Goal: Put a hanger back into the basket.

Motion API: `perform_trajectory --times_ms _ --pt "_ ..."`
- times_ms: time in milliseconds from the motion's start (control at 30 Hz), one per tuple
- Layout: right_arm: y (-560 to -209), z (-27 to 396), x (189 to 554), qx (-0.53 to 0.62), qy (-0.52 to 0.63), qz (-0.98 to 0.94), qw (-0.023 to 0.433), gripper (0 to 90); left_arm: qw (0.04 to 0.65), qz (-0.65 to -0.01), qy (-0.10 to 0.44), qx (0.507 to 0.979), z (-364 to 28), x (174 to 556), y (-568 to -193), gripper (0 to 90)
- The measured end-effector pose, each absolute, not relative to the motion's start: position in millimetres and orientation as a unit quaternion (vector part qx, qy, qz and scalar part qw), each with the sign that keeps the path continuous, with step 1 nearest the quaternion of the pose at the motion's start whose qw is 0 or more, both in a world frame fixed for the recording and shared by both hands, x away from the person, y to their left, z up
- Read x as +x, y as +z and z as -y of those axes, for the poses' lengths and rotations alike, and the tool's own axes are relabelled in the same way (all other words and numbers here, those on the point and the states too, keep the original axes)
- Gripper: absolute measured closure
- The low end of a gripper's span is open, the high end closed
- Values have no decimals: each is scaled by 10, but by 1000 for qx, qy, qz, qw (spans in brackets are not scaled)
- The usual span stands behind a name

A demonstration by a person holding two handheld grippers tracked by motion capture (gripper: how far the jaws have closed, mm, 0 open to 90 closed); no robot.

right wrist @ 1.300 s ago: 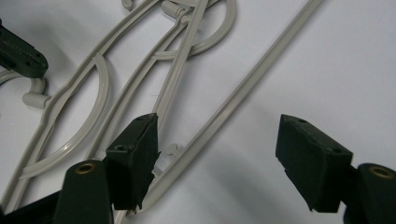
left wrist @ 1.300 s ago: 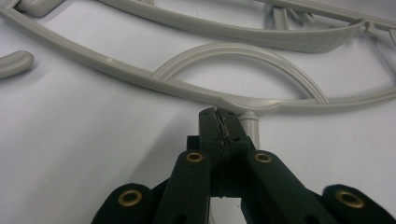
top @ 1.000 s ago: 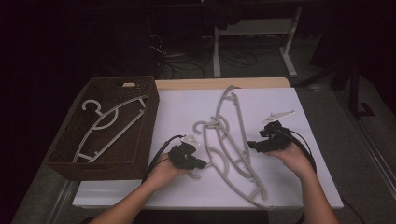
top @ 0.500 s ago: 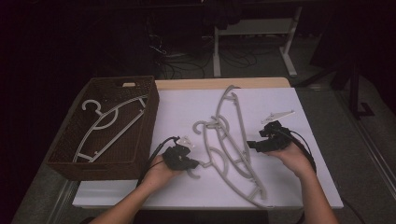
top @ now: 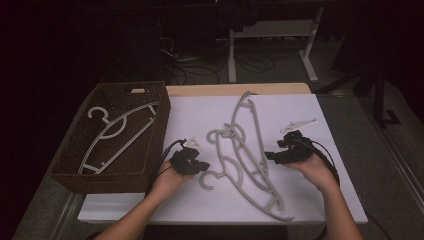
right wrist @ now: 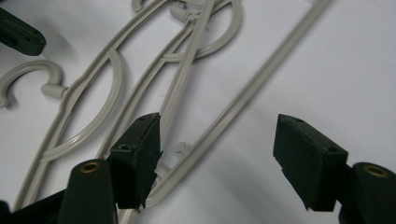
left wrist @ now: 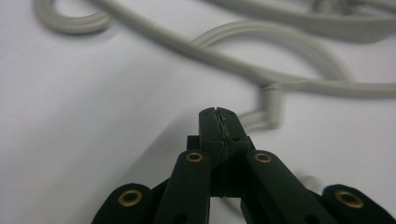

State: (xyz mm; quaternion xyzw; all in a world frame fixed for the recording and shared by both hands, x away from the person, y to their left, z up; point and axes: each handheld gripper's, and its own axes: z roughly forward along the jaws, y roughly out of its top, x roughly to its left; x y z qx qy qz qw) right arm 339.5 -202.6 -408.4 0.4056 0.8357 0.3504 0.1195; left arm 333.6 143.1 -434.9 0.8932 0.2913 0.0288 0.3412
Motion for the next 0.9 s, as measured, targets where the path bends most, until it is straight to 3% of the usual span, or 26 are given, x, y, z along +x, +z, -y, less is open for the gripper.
perform_trajectory --times_ms 233,300,467,900 --pt "-4169 1992 3328 399 338 -845 111 320 313 -283 51 905 -1388 3264 -4404 746" --pt "-4167 1976 3329 397 340 -846 110 320 309 -279 45 908 -1385 3255 -4418 762" --pt "-4179 1955 3336 394 339 -847 109 320 300 -268 29 915 -1350 3213 -4431 900" --pt "-4184 1950 3335 395 337 -847 111 321 280 -276 96 915 -1287 3415 -4460 900"
